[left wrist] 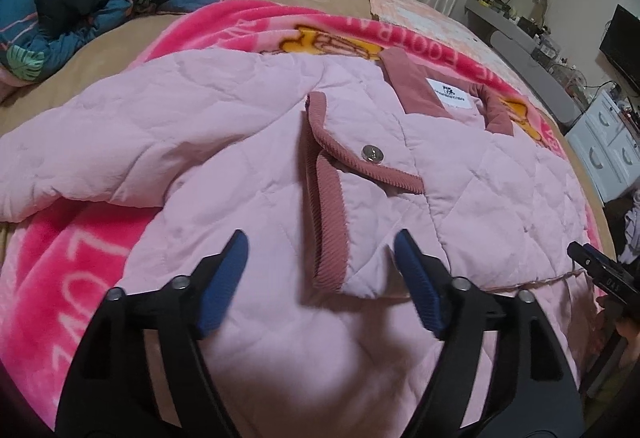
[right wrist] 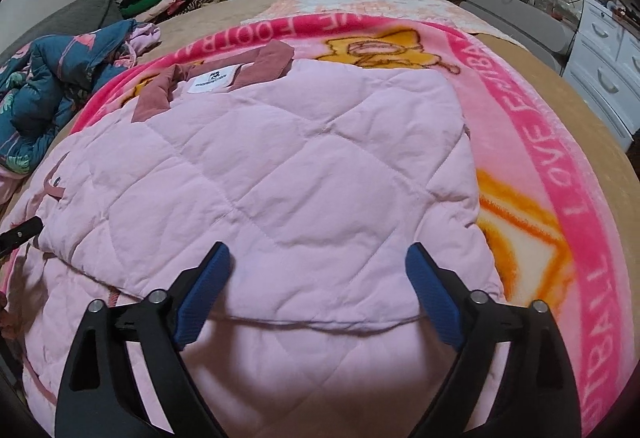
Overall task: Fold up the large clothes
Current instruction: 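Move the left tool to the other sleeve lying on the blanket, then grasp the sleeve cuff with the left tool, then lift the held sleeve up with the left tool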
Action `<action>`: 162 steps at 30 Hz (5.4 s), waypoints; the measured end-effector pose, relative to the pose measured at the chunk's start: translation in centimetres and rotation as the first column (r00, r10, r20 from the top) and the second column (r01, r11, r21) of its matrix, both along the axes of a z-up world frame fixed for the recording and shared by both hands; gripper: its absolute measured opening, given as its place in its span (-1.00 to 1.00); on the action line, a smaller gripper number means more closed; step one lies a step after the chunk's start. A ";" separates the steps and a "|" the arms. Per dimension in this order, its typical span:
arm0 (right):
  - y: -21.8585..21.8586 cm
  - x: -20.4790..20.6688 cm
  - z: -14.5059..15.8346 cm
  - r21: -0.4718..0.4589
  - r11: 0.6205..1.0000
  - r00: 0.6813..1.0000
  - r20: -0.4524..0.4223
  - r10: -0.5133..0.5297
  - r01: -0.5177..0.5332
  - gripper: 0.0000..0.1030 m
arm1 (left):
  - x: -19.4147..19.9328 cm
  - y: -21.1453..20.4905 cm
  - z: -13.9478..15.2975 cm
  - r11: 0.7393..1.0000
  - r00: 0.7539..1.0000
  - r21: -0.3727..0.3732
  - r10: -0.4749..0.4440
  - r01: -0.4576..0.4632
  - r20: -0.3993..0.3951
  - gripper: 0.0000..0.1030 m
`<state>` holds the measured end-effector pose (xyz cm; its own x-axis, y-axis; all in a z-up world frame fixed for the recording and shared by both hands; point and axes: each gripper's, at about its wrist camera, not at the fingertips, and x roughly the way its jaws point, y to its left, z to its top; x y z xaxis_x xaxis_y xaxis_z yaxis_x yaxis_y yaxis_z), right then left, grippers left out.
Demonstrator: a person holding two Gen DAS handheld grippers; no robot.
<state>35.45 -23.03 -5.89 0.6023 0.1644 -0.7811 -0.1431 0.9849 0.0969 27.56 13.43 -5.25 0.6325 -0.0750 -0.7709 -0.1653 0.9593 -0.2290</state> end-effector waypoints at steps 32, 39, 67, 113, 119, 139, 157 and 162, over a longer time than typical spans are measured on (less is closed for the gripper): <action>14.5 -2.9 7.7 0.113 0.968 0.971 0.111 0.210 -0.222 0.88 | -5.4 10.1 5.2 0.961 0.958 0.023 0.274 -0.277 0.085 0.82; 18.6 -3.8 8.8 0.102 0.946 0.947 0.134 0.292 -0.306 0.88 | -6.2 12.2 5.3 0.942 0.939 0.010 0.332 -0.334 0.085 0.82; 35.3 -6.0 9.4 0.111 0.788 0.795 0.114 0.595 -0.606 0.91 | -10.7 26.1 1.2 0.752 0.755 -0.072 0.654 -0.655 -0.043 0.82; 27.3 -3.9 6.3 0.179 0.866 0.884 0.058 0.464 -0.466 0.91 | -11.3 30.8 5.2 0.684 0.659 -0.255 0.729 -0.684 0.187 -0.79; 25.5 -3.9 6.7 0.208 0.868 0.892 0.080 0.445 -0.451 0.91 | -12.1 28.5 8.6 0.726 0.667 -0.251 0.687 -0.640 0.289 -0.81; 14.6 -5.0 8.7 0.247 0.908 0.939 0.138 0.314 -0.339 0.91 | -11.1 18.1 12.6 0.866 0.774 -0.142 0.493 -0.479 0.398 -0.86; 7.3 -5.4 8.9 0.375 0.883 0.958 0.155 0.239 -0.281 0.91 | -9.4 7.4 18.8 0.941 0.825 -0.002 0.297 -0.338 0.481 -0.86; 5.3 -5.6 9.0 0.400 0.877 0.963 0.161 0.218 -0.265 0.91 | -9.0 4.8 19.9 0.952 0.829 0.028 0.251 -0.305 0.500 -0.86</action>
